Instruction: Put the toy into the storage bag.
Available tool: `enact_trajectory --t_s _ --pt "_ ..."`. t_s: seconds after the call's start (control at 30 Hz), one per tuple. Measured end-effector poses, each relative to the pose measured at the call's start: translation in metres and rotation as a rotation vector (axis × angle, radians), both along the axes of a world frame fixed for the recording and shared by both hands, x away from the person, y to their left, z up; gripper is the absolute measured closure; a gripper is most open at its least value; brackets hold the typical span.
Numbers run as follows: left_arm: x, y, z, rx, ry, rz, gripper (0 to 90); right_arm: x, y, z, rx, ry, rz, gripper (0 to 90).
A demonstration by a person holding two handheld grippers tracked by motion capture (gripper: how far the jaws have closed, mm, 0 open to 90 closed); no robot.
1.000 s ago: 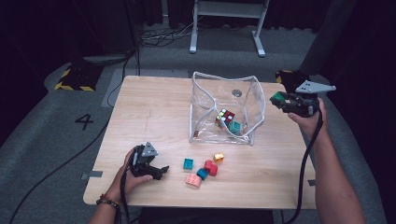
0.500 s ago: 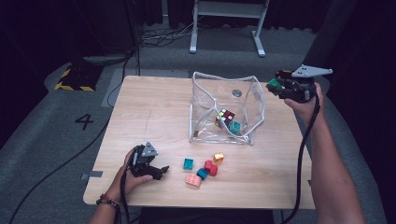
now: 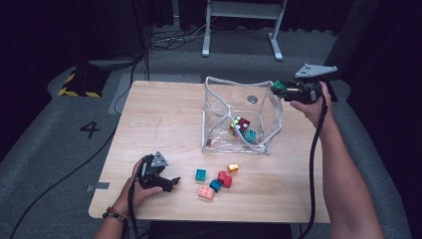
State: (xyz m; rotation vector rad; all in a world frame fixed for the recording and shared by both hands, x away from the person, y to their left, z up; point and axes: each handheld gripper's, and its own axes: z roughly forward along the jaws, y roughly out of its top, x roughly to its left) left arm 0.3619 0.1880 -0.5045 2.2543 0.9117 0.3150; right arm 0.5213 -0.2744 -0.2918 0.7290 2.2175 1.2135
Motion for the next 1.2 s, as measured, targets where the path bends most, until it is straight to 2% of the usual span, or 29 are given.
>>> enact_trajectory --t_s 0.67,0.93,1.13,1.2 --pt "0.0 0.0 0.0 -0.001 0.001 0.001 8.5 0.016 0.055 -0.012 -0.07 0.064 0.125 59.1" --pt "0.0 0.0 0.0 0.001 -0.002 0.0 8.5 0.021 0.067 -0.02 -0.129 0.093 0.149 59.1" --pt "0.0 0.0 0.0 -0.001 0.0 0.0 8.5 0.023 0.074 -0.025 -0.188 0.131 0.175 59.0" --pt "0.0 0.0 0.0 -0.001 0.0 0.001 8.5 0.023 0.076 -0.026 -0.225 0.139 0.174 59.0"
